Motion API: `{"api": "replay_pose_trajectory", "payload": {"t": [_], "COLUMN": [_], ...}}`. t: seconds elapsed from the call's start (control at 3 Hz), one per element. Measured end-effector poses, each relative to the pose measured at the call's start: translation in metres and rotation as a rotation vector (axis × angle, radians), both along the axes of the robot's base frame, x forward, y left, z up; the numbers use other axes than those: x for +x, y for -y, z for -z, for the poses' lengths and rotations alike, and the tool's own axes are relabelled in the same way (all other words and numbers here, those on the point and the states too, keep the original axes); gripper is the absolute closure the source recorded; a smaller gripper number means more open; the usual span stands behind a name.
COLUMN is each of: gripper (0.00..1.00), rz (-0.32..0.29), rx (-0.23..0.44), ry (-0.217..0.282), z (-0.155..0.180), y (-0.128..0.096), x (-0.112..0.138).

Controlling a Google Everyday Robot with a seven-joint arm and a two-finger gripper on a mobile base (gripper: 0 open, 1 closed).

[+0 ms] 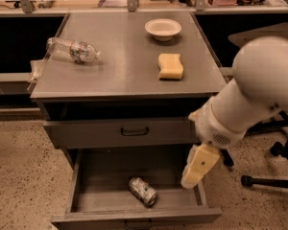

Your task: Pick 7up can from middle drawer and place on counter

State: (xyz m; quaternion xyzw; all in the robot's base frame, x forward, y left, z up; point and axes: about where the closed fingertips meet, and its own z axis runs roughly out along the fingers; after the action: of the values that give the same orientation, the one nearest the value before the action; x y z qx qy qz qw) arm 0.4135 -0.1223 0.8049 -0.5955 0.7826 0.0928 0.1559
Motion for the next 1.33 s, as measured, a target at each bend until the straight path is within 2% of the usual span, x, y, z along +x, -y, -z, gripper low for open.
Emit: {"api": "replay_pose_trajectory", "payload": {"t": [0.33, 0.67, 1.0, 1.33], "gripper": [0.0, 0.0, 0.0, 0.0], "rz": [0.023, 0.036, -0.052, -0.113], "rx": [0.005, -0.005, 0.045, 0.073], "ry": [-0.004, 0.001, -0.044, -0.097], "z": [0.043, 0.044, 0.066, 0.128], "y": [0.013, 0.019, -0.007, -0.038], "x": [-0.032, -0.037, -0.03, -0.028]}}
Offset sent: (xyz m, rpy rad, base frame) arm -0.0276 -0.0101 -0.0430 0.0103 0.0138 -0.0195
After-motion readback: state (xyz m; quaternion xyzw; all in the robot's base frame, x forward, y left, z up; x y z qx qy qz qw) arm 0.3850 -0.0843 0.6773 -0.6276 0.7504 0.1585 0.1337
